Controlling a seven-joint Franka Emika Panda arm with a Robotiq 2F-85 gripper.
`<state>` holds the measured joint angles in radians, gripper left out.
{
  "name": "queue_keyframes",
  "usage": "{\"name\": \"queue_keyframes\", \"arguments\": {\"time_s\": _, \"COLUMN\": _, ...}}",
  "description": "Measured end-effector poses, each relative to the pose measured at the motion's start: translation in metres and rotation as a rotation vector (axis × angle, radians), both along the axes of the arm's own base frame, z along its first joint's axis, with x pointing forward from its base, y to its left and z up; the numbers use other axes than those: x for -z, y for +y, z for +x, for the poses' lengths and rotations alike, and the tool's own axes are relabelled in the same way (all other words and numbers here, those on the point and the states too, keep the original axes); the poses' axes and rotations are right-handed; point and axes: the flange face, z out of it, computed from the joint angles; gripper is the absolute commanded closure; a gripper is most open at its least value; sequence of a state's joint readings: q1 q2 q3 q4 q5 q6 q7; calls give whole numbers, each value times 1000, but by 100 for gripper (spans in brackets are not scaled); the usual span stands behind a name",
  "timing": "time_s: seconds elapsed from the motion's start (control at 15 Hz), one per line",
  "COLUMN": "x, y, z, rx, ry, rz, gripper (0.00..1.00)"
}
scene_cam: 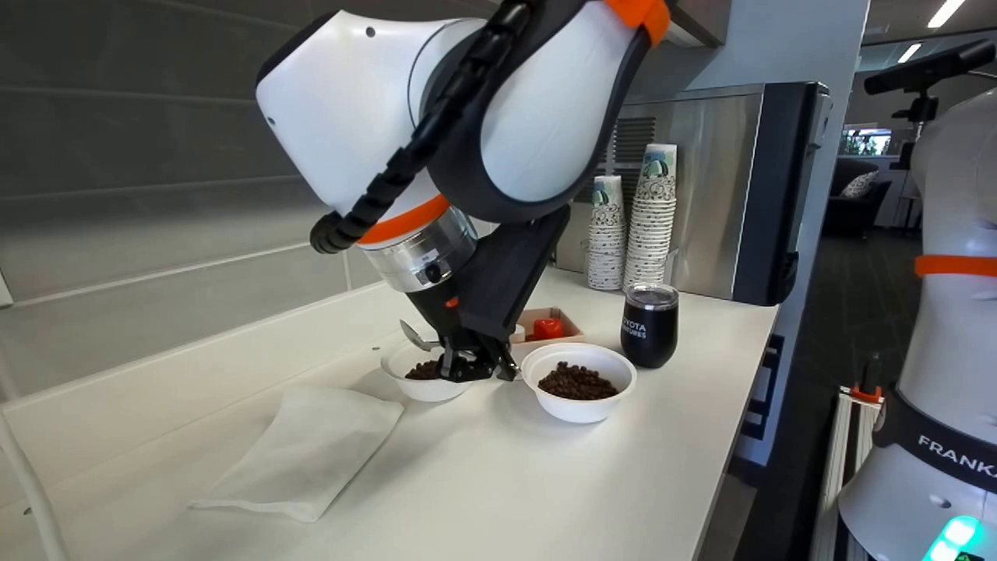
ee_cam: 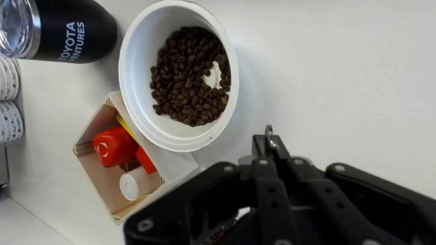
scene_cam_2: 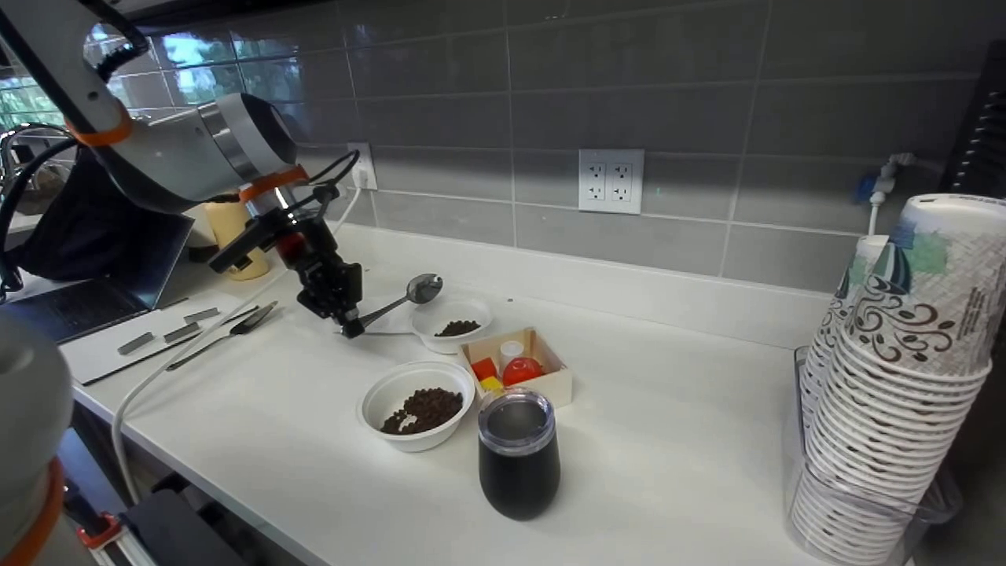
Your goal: Use the spoon to stir in the closest bowl, then transfer a spoonful of contents from the closest bowl to the furthest bowl
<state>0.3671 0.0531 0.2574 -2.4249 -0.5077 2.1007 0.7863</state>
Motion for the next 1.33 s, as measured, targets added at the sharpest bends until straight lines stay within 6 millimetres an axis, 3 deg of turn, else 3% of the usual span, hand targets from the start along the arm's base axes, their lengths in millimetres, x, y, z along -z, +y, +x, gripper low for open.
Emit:
{"name": "queue_keyframes", "arguments": {"time_s": 0.33, "x": -15, "y": -4, "z": -21, "rx": 64, "ry": 54, "rz": -56, "gripper": 99}}
{"name": "queue_keyframes", "arguments": {"time_s": 0.8, "x": -39, "y": -4, "z": -82, "rx": 186, "ry": 272, "rz": -255, "gripper": 99}}
{"name": "queue_keyframes", "arguments": {"time_s": 1.0, "x": -36, "y": -10, "z": -95, "rx": 236, "ry": 353, "rz": -288, "gripper": 99}}
{"name": "queue_keyframes", "arguments": {"time_s": 1.33, "x": -10, "y": -36, "z": -86, "rx": 294, "ry": 403, "rz": -297, "gripper": 99}}
